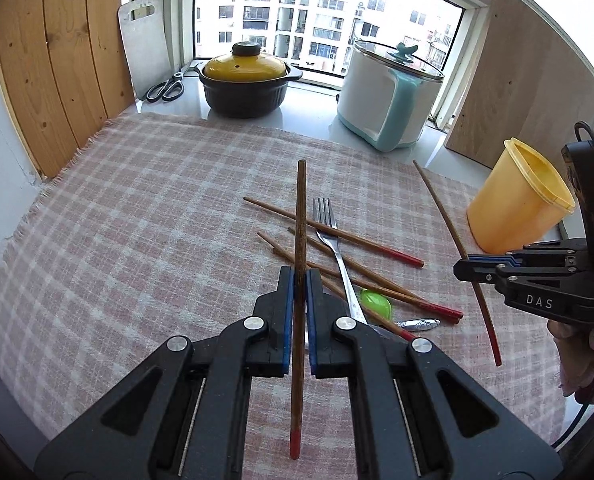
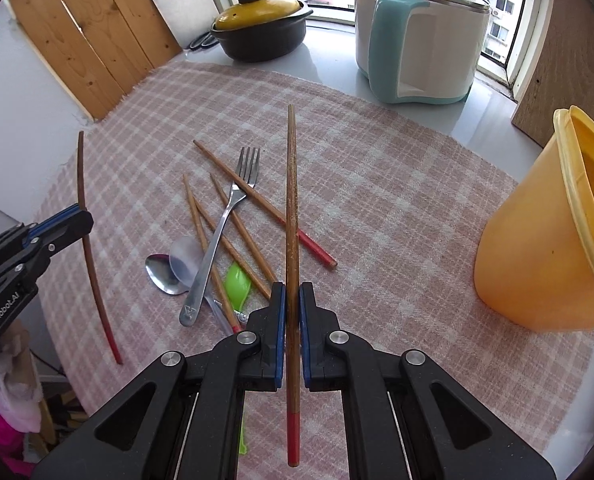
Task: Organize utensils
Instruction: 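Lift the chopstick with the right gripper and carry it over the yellow container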
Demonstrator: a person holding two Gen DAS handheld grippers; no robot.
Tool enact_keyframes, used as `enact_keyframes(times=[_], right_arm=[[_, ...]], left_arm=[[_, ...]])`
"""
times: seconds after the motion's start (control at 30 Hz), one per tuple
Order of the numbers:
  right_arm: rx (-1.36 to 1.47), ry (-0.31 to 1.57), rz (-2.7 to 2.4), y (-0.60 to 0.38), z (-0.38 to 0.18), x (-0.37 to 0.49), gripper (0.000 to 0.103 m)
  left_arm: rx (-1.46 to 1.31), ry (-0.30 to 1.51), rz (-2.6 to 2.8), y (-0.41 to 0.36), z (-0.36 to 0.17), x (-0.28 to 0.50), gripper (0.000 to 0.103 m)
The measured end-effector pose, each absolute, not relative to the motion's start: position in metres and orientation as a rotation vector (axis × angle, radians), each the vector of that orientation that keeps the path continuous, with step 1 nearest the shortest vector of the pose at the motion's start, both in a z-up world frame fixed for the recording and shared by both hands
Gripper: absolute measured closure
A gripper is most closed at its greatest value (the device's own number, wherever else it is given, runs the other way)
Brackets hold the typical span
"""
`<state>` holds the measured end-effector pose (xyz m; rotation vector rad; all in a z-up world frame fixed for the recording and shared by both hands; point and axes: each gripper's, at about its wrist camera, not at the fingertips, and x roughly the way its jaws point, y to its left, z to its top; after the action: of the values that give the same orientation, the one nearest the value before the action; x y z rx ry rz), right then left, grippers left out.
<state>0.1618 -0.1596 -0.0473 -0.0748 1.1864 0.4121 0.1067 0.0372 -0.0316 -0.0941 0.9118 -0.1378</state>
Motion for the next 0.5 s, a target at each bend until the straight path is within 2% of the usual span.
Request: enact_keyframes(times=[0.5], right_arm=[[-0.014,1.072,0.371,-0.197,-0.009,0.144,0.098]], left_arm=[[-0.074,0.831,-0.218,0.002,0.01,0.102,0.099]])
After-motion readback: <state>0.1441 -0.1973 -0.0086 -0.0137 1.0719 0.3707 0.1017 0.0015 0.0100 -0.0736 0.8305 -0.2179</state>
